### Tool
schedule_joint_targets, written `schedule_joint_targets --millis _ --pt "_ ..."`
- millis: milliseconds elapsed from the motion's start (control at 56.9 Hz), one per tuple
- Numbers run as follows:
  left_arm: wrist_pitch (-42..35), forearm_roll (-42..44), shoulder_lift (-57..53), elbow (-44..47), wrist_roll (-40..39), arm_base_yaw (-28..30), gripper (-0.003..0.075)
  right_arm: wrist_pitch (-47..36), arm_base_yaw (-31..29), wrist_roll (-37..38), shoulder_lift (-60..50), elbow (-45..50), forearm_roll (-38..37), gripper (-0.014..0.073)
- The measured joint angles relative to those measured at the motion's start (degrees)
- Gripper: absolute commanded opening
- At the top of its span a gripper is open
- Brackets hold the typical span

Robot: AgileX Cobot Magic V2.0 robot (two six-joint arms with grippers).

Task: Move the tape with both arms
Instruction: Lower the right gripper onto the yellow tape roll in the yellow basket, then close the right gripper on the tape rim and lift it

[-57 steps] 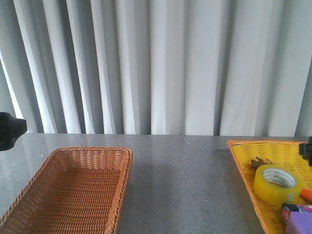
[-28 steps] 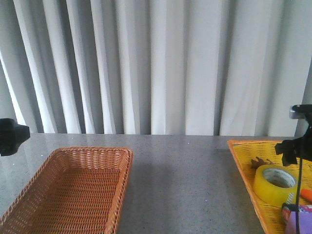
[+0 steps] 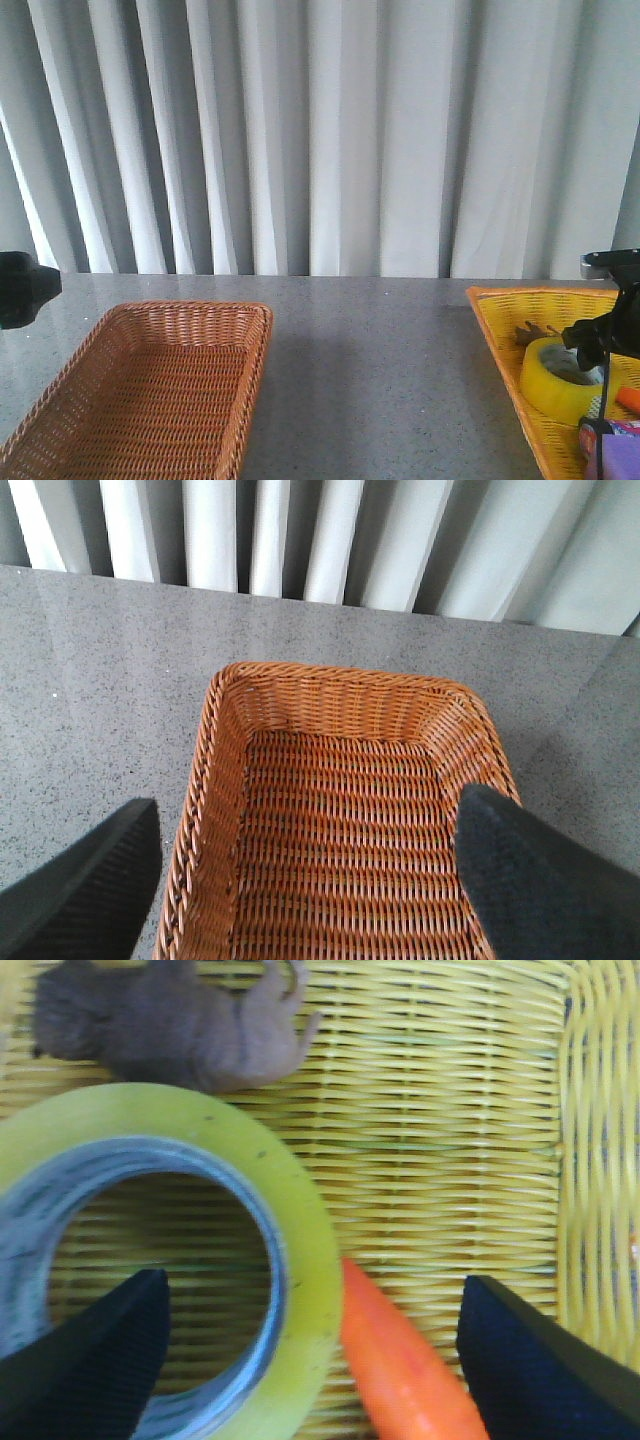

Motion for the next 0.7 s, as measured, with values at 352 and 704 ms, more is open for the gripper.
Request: schedule_joint_targets --millis 352,704 --pt "0.35 0.0 0.0 0.0 0.0 0.0 0.0571 1.69 -0.46 -4.41 4.99 -4.58 5.85 0.0533" --pt "0.39 0.0 0.0 0.0 0.0 0.0 0.0571 1.92 -0.46 -4.54 7.49 -5.13 5.28 0.0147"
